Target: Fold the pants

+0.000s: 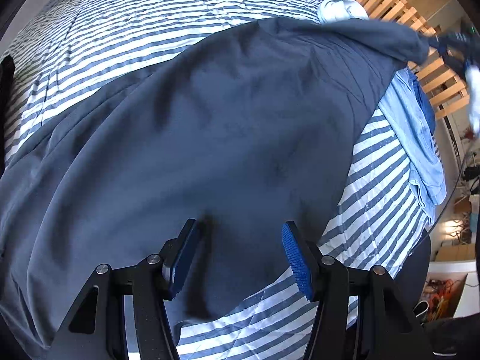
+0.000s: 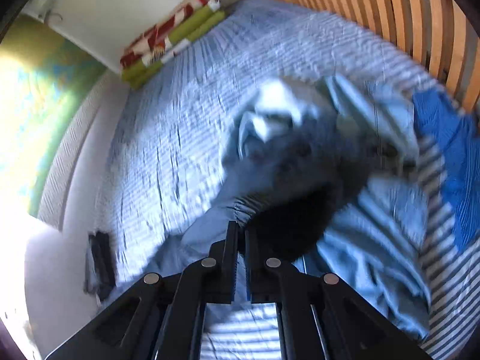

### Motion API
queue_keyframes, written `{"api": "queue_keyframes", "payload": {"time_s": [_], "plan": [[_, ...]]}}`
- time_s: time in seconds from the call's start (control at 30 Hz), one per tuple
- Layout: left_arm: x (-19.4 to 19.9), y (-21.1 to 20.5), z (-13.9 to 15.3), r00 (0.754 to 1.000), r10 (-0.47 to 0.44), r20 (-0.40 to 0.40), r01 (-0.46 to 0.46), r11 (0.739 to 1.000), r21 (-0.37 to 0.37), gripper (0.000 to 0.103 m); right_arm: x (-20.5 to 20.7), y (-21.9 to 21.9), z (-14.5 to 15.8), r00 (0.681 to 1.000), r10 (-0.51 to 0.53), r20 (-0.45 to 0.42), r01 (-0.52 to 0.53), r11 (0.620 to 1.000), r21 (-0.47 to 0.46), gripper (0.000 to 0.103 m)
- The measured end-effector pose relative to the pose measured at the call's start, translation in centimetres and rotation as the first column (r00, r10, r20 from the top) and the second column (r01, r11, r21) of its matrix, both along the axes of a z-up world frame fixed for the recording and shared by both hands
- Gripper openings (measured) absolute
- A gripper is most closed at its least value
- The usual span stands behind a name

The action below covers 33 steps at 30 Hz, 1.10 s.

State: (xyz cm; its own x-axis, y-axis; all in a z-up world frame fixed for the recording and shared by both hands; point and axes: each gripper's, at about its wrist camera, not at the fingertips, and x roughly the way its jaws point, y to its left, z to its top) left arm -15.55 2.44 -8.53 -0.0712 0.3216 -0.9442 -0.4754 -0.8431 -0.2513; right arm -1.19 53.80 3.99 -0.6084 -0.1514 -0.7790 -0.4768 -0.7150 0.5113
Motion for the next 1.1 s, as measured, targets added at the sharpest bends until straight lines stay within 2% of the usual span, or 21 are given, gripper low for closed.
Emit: {"api": "queue_keyframes", "payload": {"time_s": [0.07,0.13,0.17,0.2,0.27,0.37,0.4,0.47,0.57,0.67,0.77,0.8,0.83,0.87,0.9,1.0,1.1], "plan": [[0.0,0.2,-0.1,1.000,0.003,0.011,-0.003,1.000,0.000,0.061,-3.2,1.1,0.7,1.000,-0.016,-0.004,0.016,0.997,0.074,0.006],[0.0,0.4,-0.1,1.000,0.011,0.019,-0.011,1.000,0.001,0.062,-6.3,2.7,0.2,0.998,-0.018,0.058,0.008,0.987,0.162,0.017],[0.0,0.5,0.0,1.000,0.015,0.021,-0.015,1.000,0.003,0.062,-7.4,4.0,-0.4,0.993,-0.041,0.107,0.022,0.985,0.172,0.026],[0.1,0.4,0.1,1.000,0.015,0.023,-0.015,1.000,0.009,0.062,-7.5,5.3,-0.7,0.991,-0.067,0.115,0.048,0.985,0.163,0.026],[0.3,0.5,0.4,1.000,0.005,0.022,-0.005,1.000,0.016,0.062,-5.5,6.9,-0.4,0.996,-0.083,0.038,0.076,0.983,0.170,0.026],[0.2,0.5,0.3,1.000,0.007,0.027,-0.008,1.000,0.020,0.063,-2.8,6.7,-0.6,1.000,0.013,-0.019,-0.008,0.980,0.198,0.042],[0.1,0.7,0.1,1.000,0.007,0.031,-0.008,1.000,0.021,0.063,-2.2,6.5,-1.2,0.999,0.034,-0.011,-0.031,0.978,0.206,0.043],[0.0,1.1,-0.4,0.999,0.008,0.044,-0.009,1.000,0.025,0.063,-1.7,6.2,-2.6,0.999,0.035,0.040,-0.043,0.974,0.222,0.043],[0.3,1.9,-0.9,0.999,-0.005,0.053,0.004,1.000,0.026,0.063,-2.3,5.7,-3.7,0.998,0.053,0.035,-0.058,0.984,0.166,0.043],[1.0,2.4,-0.9,0.998,-0.031,0.048,0.030,0.999,0.015,0.063,-3.8,5.6,-5.0,0.996,0.008,0.093,-0.022,0.988,0.153,0.043],[1.4,2.5,-1.2,0.998,-0.044,0.048,0.044,0.999,0.011,0.067,-4.9,5.5,-6.5,0.988,-0.024,0.152,-0.001,0.987,0.160,0.041],[1.5,2.4,-1.4,0.998,-0.044,0.046,0.044,0.999,0.002,0.067,-5.0,5.4,-6.7,0.988,-0.039,0.148,0.015,0.987,0.160,0.024],[1.5,2.4,-1.5,0.998,-0.044,0.041,0.044,0.999,-0.008,0.067,-4.9,5.2,-6.8,0.988,-0.050,0.143,0.028,0.988,0.153,0.016],[1.7,2.3,-1.5,0.998,-0.048,0.035,0.048,0.999,-0.016,0.067,-4.7,4.9,-6.6,0.990,-0.051,0.132,0.033,0.990,0.140,0.010],[1.8,2.3,-1.4,0.998,-0.053,0.027,0.053,0.998,-0.024,0.067,-4.2,4.2,-5.8,0.992,-0.055,0.113,0.037,0.988,0.151,0.009],[2.6,1.6,-0.7,0.998,-0.068,-0.002,0.068,0.997,-0.047,0.068,-2.6,2.6,-2.1,0.999,-0.027,0.047,0.016,0.974,0.226,0.008],[3.2,0.1,-0.1,0.999,-0.053,-0.013,0.053,0.998,-0.041,0.069,-1.1,3.2,0.9,0.995,-0.095,0.024,0.083,0.948,0.307,0.008]]}}
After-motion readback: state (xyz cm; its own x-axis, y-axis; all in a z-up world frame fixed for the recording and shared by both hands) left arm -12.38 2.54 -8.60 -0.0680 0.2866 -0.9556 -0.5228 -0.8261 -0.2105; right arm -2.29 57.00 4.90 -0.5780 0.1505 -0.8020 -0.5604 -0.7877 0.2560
